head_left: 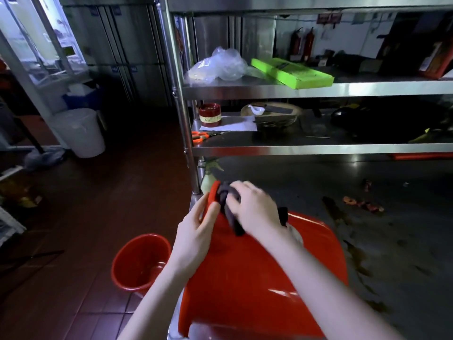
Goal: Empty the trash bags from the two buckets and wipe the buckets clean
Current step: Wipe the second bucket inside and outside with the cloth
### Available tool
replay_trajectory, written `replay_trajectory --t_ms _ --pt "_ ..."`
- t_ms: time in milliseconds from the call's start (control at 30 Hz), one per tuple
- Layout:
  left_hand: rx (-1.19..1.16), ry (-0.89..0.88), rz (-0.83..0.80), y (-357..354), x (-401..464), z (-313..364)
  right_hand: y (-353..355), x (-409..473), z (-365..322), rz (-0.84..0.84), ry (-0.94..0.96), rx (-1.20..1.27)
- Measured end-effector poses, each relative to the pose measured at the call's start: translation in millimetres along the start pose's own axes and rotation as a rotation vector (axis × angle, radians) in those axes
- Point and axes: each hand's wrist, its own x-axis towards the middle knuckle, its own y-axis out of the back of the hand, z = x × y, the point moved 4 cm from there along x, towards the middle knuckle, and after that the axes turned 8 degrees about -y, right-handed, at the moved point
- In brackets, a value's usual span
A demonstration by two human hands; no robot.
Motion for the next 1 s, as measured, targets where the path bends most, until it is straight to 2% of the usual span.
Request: replay_trajectory --t_ms 67,133,200,267,367,433,467,533,600,633,667,700,800,867,933,1000 --pt "0.06 -0.017 0.038 7.7 -7.9 -5.0 -10.6 46.8 10.2 -0.157 -0.219 -0.028" --pt "0.133 -0.02 0.066 17.3 -10.3 -12.3 -21.8 69.8 13.4 -0.216 -0.277 -0.03" --pt "0.147 0.025 0.048 25.9 -3.4 -19.0 -28.1 58.7 7.3 -0.145 -0.147 -0.021" --pt "0.172 0.041 0.031 30.1 5.5 -23.1 -22.0 9.5 -0.9 -0.031 0.095 0.036" --pt "0.226 -0.02 0.014 26.5 12.7 -22.5 -13.3 -71.1 5.9 0.05 0.383 0.005" --pt "0.224 -0.022 0.018 25.6 13.6 -24.4 -9.4 -71.4 24.5 0.111 0.403 -0.009" --pt "0.217 -0.011 0.023 25.9 14.5 -25.3 -7.5 -54.5 34.3 0.13 0.315 -0.013" --pt "0.214 0.003 0.02 26.5 15.9 -24.9 -4.4 -3.7 54.3 0.099 0.016 -0.016" --pt "0.221 0.011 0.005 25.3 16.1 -22.2 -6.5 44.3 79.5 -0.055 -0.332 -0.042" --pt "0.218 0.012 0.003 23.9 17.2 -20.5 -7.2 58.3 87.9 -0.102 -0.428 -0.057" --pt "0.211 0.012 0.008 23.0 19.6 -19.0 -6.2 61.7 89.0 -0.114 -0.439 -0.066" --pt "0.21 0.016 0.011 22.5 22.5 -17.3 -4.8 55.5 85.6 -0.101 -0.379 -0.071" --pt "0.226 0.024 0.018 20.9 32.5 -16.1 4.0 -17.9 67.5 0.056 0.026 0.009" --pt "0.215 0.019 0.015 19.2 37.2 -16.3 9.0 -74.3 70.8 0.065 0.235 0.029" --pt "0.197 0.007 0.012 17.9 37.4 -15.0 18.6 -90.7 93.7 0.097 0.233 0.024" --pt "0.188 -0.01 0.015 16.7 37.9 -14.5 27.7 -64.4 123.9 0.185 0.042 0.03"
